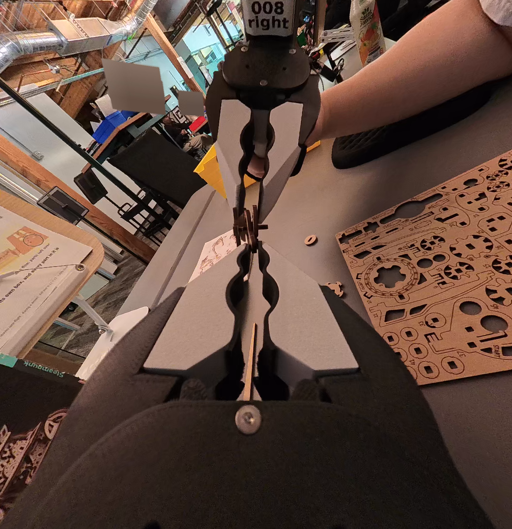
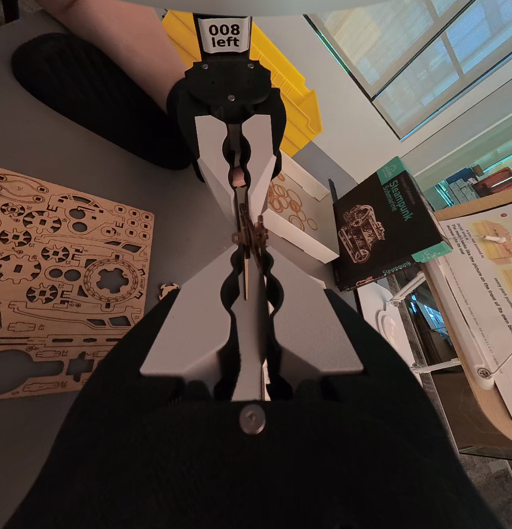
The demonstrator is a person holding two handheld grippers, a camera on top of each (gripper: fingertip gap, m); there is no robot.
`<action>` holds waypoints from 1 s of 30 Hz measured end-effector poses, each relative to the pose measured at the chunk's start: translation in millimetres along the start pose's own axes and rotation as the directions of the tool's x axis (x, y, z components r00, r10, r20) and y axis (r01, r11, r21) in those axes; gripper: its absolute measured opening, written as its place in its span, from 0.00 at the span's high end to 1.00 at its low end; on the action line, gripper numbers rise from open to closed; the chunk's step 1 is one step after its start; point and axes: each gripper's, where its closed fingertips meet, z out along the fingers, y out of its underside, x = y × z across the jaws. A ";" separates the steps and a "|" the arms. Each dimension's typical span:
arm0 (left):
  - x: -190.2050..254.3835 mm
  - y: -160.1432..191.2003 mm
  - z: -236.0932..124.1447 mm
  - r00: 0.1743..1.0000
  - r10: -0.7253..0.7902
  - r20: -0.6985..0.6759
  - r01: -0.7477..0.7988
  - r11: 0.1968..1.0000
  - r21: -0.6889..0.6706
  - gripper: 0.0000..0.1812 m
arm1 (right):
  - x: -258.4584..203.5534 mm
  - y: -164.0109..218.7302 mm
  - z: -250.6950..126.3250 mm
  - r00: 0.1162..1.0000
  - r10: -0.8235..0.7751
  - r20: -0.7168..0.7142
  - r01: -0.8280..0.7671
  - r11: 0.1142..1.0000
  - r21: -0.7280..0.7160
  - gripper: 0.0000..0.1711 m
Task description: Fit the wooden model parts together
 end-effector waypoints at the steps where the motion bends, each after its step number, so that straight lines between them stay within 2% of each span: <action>1: 0.2 -0.3 0.0 1.000 -0.005 -0.003 0.005 1.000 0.003 0.99 | -0.3 -0.6 -0.3 1.000 0.001 0.003 -0.001 1.000 0.002 0.94; 22: -0.4 0.8 1.0 1.000 -0.021 -0.002 0.021 1.000 -0.005 0.98 | -4.7 3.9 1.2 0.998 0.052 0.047 -0.051 0.999 -0.019 0.97; 24: -2.4 3.8 1.5 0.999 -0.031 0.008 0.031 0.999 -0.013 0.96 | -4.8 6.3 2.3 0.998 0.050 0.046 -0.048 0.998 -0.038 0.97; 28: -9.8 6.0 1.7 0.997 -0.069 0.036 0.069 0.998 -0.014 0.81 | -5.0 6.9 2.7 0.996 0.066 0.051 -0.064 0.997 -0.041 0.97; 30: -7.9 6.1 2.7 0.996 -0.091 0.018 0.091 0.996 -0.020 0.79 | -5.6 6.8 2.7 0.996 0.073 0.058 -0.071 0.997 -0.039 0.97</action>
